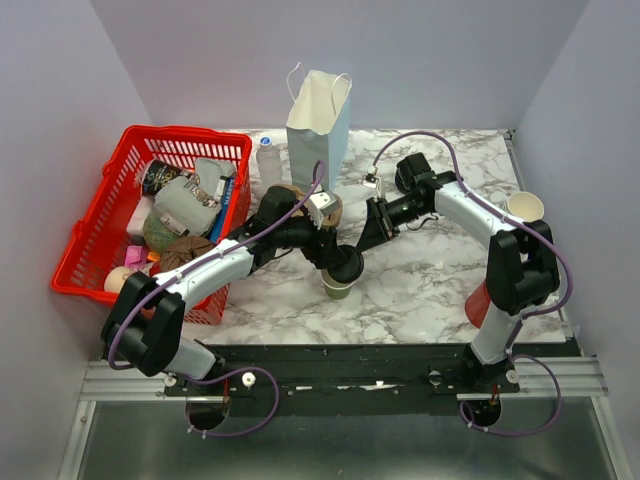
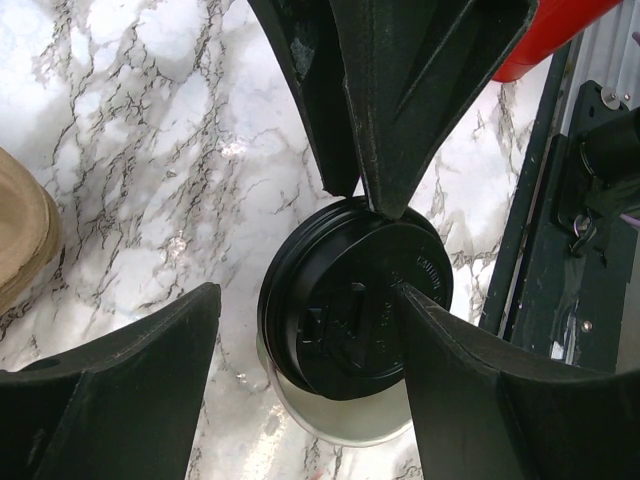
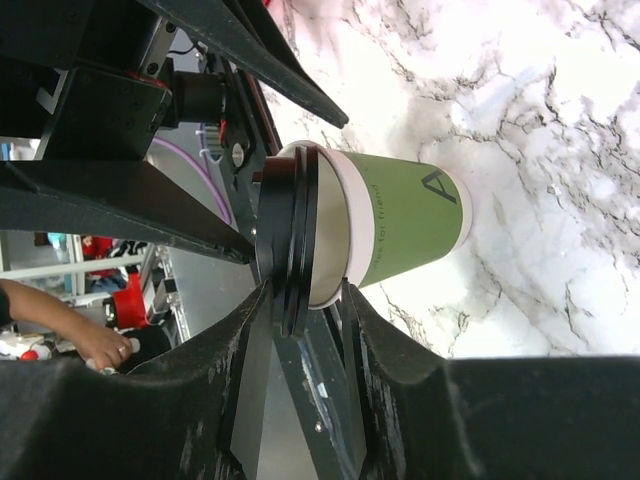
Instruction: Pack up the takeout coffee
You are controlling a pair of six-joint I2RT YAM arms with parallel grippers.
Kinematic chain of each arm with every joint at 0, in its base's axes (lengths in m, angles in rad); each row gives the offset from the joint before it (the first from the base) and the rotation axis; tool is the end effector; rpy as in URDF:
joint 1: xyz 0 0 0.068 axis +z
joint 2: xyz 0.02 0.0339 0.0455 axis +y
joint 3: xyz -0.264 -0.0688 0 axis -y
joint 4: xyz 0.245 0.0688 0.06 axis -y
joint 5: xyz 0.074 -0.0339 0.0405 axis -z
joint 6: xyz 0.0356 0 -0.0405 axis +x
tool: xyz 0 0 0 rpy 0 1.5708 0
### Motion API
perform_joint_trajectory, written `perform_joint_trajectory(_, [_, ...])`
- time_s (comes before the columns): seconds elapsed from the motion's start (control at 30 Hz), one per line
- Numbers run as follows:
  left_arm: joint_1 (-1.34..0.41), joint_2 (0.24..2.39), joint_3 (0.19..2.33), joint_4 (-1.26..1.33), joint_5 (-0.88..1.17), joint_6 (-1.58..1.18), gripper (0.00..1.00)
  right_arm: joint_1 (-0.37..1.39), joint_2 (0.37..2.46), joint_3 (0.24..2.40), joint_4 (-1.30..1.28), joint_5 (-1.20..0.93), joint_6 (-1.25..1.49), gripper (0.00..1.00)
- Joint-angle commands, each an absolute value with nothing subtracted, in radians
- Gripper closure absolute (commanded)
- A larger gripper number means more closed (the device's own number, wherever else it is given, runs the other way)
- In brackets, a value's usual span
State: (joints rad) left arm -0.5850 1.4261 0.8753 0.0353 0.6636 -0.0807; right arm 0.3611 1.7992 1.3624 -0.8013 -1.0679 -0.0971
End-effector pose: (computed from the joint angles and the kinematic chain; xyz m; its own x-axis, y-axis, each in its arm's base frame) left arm 0.2471 -0.1900 0.2473 -0.4807 0.2422 -0.8427 0.8458 0.3816 -0.3728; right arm 0.3229 0.1553 0.2352 -0.8376 -0.3663 -0.4053 -0.5216 0.3158 0.7926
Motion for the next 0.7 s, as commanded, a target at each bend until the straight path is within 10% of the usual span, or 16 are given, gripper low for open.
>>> perform_joint_trajectory(0.0, [-0.591, 1.417, 0.894, 0.040, 0.681, -0.084, 0.22, 0.364, 1.819, 1.390, -0.787, -1.043, -0.087, 0.58])
perform_joint_trajectory(0.67, [-0.589, 1.407, 0.902, 0.003, 0.701, -0.092, 0.23, 0.385, 1.875, 1.413, -0.779, -1.046, -0.058, 0.55])
